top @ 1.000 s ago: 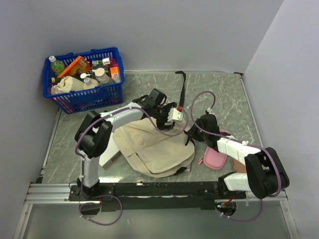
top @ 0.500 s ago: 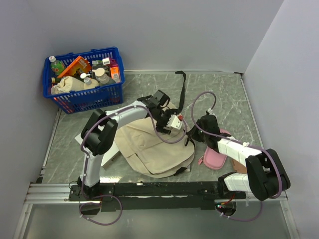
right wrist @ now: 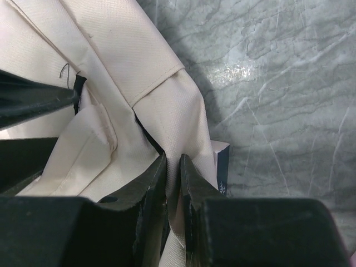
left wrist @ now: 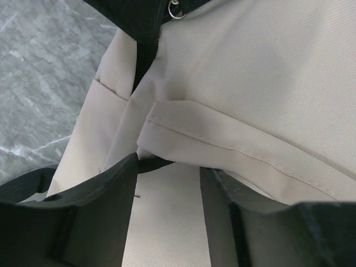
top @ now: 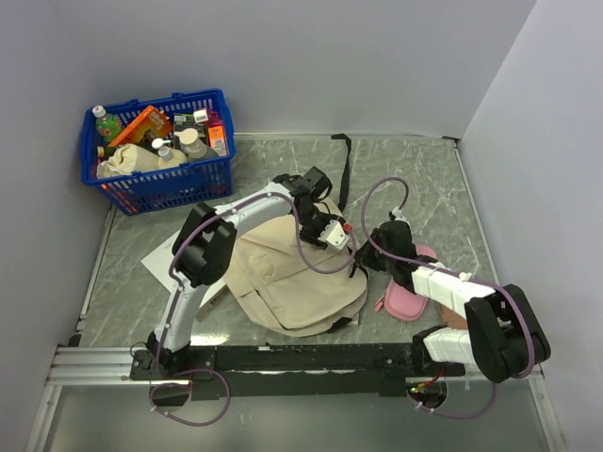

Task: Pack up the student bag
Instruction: Unzip the student bag at the center of the board.

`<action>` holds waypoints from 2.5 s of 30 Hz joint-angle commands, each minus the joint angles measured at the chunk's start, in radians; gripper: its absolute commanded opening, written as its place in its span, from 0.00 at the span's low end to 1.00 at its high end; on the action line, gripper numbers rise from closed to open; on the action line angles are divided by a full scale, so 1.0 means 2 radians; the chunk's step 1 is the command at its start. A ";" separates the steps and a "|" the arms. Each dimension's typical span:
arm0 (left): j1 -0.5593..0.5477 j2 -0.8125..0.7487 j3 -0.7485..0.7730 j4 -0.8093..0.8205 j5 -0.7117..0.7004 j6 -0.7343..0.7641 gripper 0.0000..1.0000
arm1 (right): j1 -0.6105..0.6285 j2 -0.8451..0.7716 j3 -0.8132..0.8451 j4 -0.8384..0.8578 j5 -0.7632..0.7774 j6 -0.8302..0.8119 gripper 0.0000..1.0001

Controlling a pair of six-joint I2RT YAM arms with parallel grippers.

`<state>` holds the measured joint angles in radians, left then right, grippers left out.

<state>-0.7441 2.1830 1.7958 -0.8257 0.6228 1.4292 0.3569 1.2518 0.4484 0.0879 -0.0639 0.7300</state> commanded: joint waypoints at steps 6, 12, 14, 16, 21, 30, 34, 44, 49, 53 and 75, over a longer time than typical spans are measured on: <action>0.017 -0.012 0.020 -0.004 0.041 -0.010 0.52 | 0.021 0.006 -0.010 -0.009 -0.032 -0.008 0.21; 0.015 -0.033 -0.047 0.079 0.033 -0.015 0.54 | 0.020 0.015 -0.013 -0.001 -0.035 -0.005 0.20; 0.014 -0.025 -0.043 0.078 0.028 -0.014 0.54 | 0.021 0.016 -0.013 0.001 -0.036 -0.005 0.20; 0.014 -0.019 -0.042 0.082 0.024 -0.005 0.53 | 0.023 0.018 -0.013 0.004 -0.037 -0.005 0.20; 0.013 0.001 -0.025 0.075 0.024 -0.004 0.46 | 0.023 0.021 -0.014 0.007 -0.042 -0.005 0.20; 0.002 0.017 -0.012 0.019 0.015 0.020 0.16 | 0.023 0.016 -0.011 0.003 -0.044 -0.008 0.19; 0.002 0.002 -0.026 0.040 0.013 0.012 0.01 | 0.023 0.009 -0.007 -0.008 -0.037 -0.009 0.18; 0.033 -0.094 -0.096 0.087 0.005 -0.052 0.01 | 0.022 0.008 0.001 -0.028 -0.018 -0.007 0.14; 0.050 -0.136 -0.125 0.059 -0.010 -0.056 0.01 | 0.022 0.011 0.012 -0.039 -0.007 -0.008 0.13; 0.054 -0.158 -0.152 0.049 -0.009 -0.056 0.01 | 0.022 0.011 0.017 -0.042 0.000 -0.004 0.12; 0.015 0.009 0.034 -0.025 0.018 0.101 0.66 | 0.022 -0.005 -0.013 -0.025 -0.003 -0.006 0.14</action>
<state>-0.6899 2.1513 1.7668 -0.7128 0.6209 1.4910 0.3828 1.2572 0.4530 0.0834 -0.0452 0.7200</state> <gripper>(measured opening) 0.671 0.141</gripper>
